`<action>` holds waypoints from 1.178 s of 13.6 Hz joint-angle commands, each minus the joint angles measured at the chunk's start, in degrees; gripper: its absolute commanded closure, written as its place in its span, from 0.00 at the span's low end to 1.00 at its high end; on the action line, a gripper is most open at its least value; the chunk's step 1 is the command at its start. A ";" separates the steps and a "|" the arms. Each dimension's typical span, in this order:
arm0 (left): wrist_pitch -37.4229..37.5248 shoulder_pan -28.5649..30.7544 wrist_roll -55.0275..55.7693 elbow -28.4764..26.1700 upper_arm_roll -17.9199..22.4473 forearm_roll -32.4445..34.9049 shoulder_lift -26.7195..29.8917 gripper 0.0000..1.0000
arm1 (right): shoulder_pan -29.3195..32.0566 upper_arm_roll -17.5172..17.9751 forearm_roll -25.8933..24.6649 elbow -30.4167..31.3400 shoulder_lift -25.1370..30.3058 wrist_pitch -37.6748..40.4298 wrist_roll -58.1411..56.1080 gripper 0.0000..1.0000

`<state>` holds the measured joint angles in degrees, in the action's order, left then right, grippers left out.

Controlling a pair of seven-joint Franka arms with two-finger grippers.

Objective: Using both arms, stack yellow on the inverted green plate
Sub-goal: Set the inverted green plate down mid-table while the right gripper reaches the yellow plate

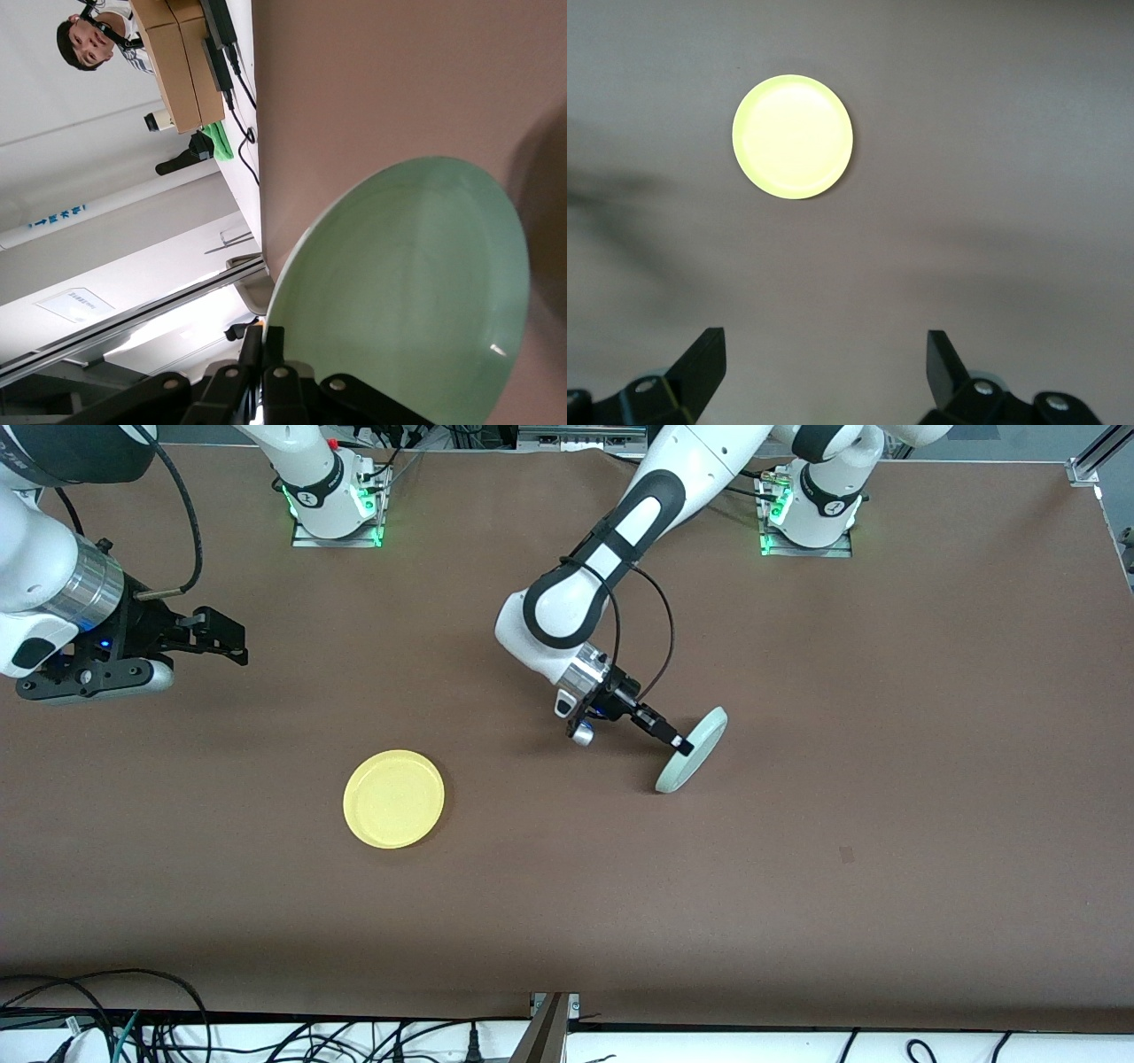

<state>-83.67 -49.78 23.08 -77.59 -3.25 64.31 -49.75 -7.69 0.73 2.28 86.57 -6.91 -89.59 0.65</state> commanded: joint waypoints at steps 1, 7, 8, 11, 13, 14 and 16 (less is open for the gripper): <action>-0.44 0.12 2.32 5.33 0.00 -7.84 -1.67 0.47 | 0.04 -0.03 0.18 0.88 0.67 -0.50 -0.91 0.00; -10.35 4.24 6.43 12.98 0.52 -32.01 -0.97 0.00 | 0.04 -0.03 0.27 1.23 0.33 -0.67 -0.83 0.00; -12.55 6.95 8.45 14.12 -0.08 -36.57 -0.27 0.00 | 0.04 -0.03 0.27 1.40 0.24 -0.94 -0.83 0.00; -18.26 12.85 9.17 17.11 -0.09 -52.57 0.53 0.00 | 0.04 -0.03 0.27 5.95 -0.20 -6.18 -0.74 0.00; -20.03 16.54 9.09 17.56 -0.26 -59.35 1.32 0.00 | -0.05 0.06 0.27 10.70 -0.55 -12.16 -0.13 0.00; -20.13 18.13 8.48 17.56 -0.18 -60.60 2.19 0.00 | -0.22 0.06 0.53 12.20 -1.86 -15.06 0.14 0.00; -19.69 22.51 8.47 17.47 -0.09 -60.62 5.18 0.00 | -0.57 0.06 1.14 11.69 -7.47 -19.11 0.23 0.00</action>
<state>-103.95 -30.90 31.32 -59.63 -2.55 5.35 -47.97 -7.83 0.76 2.33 98.10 -10.32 -105.25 0.66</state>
